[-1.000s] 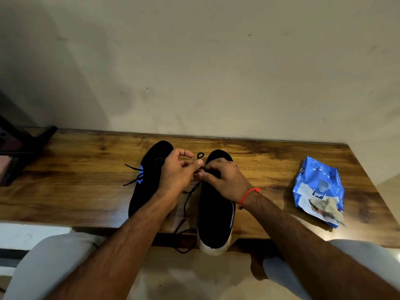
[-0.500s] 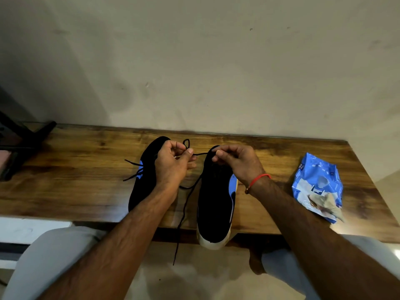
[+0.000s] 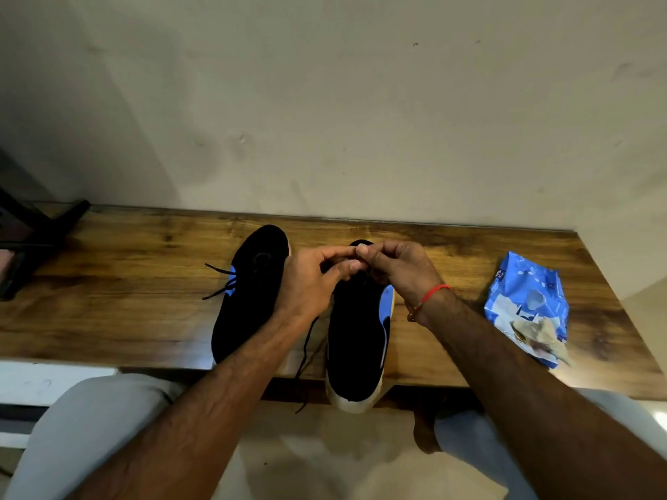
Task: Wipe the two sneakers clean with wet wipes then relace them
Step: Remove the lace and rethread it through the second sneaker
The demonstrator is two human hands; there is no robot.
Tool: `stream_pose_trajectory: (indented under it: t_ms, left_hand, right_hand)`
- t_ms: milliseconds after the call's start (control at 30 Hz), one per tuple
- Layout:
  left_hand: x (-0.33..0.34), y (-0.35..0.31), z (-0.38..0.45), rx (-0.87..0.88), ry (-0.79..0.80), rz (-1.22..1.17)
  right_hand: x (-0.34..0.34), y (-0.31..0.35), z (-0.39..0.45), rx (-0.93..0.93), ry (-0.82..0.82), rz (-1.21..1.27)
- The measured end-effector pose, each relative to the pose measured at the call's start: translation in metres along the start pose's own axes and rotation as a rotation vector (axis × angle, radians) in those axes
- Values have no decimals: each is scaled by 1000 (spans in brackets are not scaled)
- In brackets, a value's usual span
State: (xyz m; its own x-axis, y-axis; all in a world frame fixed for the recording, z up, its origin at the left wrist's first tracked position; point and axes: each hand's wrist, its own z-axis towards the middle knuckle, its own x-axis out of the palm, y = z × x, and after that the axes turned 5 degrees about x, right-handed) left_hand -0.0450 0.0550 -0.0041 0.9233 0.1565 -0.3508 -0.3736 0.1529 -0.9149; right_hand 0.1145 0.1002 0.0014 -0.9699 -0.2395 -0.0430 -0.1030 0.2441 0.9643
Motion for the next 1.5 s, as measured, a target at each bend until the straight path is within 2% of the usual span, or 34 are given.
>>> stream_pose_trajectory:
  t_ms: [67,167,233,300,367,567,667,767,933,1100,1300,1500]
  left_hand:
    - [-3,3,1,-27,-86,54]
    - [-7,10,3,-87,-195,111]
    - [-7,13,3,-104,-207,174]
    - [-2,14,0,-80,-178,272]
    - [5,14,-2,-68,-107,308]
    - [26,14,-8,-162,114,307]
    - [25,19,-9,-205,198,342]
    - [23,22,-11,-163,234,354]
    - [24,24,-16,-134,180,412]
    - [25,24,-11,-200,100,364]
    - [-6,41,-2,-279,6,407]
    - [-11,45,3,-260,-50,364]
  right_hand:
    - [-2,0,2,33,-39,-73]
    - [-10,-4,5,64,-110,-367]
    - [-12,-6,-1,161,-24,-527]
    - [-8,-9,-9,275,82,-659]
    - [-2,-12,-14,309,94,-730]
    - [4,-8,-18,182,31,-912]
    - [2,-11,-16,187,12,-862]
    - [-4,-13,-13,287,25,-654]
    - [-12,-21,-14,375,27,-340]
    - [-18,-26,-17,430,40,-85]
    - [-24,-16,-23,430,29,14]
    - [-24,-17,-21,446,9,11]
